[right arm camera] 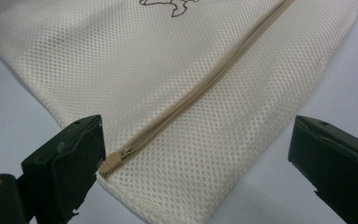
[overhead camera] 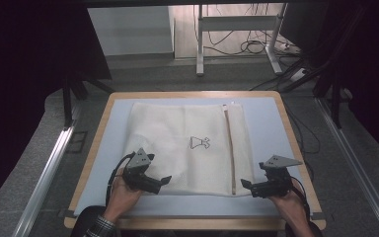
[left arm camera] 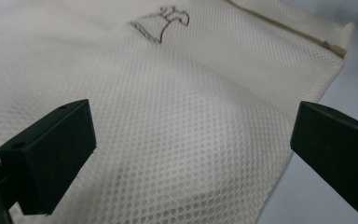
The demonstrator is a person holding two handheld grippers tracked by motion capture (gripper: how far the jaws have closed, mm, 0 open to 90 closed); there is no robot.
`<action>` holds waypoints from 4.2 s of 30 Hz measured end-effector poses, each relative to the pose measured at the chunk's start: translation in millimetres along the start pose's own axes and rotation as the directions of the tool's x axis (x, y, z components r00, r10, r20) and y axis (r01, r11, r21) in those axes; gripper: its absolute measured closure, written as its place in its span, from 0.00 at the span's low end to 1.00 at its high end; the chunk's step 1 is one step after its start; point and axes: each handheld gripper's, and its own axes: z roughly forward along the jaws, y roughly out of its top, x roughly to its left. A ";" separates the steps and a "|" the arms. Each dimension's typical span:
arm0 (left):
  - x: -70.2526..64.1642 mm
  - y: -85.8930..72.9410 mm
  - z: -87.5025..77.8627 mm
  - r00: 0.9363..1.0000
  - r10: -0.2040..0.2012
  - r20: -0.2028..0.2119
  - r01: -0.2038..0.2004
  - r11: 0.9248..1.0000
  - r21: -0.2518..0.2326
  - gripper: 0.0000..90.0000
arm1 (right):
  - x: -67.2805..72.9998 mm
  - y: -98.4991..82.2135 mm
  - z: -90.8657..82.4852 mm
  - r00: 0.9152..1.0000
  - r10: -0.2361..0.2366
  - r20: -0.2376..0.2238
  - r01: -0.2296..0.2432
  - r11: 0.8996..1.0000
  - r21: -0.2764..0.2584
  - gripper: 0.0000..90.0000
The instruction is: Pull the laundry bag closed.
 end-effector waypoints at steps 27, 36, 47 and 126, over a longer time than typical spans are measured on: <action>-5.4 -1.6 8.8 0.999 0.041 -0.023 -0.040 0.999 0.035 0.01 | -5.6 -4.3 -3.1 0.997 -0.066 0.040 0.067 0.998 -0.016 0.01; -10.0 -1.7 10.0 0.996 0.086 -0.023 -0.086 0.996 0.012 0.01 | -4.8 -4.4 -0.4 0.998 -0.062 0.031 0.062 0.998 0.003 0.01; -11.7 -1.7 11.4 0.993 0.107 -0.040 -0.106 0.994 0.021 0.01 | 1.2 -2.1 -1.7 0.994 -0.103 0.033 0.104 0.994 -0.032 0.02; -19.5 -1.1 17.2 0.984 0.174 -0.046 -0.171 0.983 0.066 0.00 | 55.3 1.2 25.0 0.902 -0.429 -0.041 0.429 0.886 0.173 0.77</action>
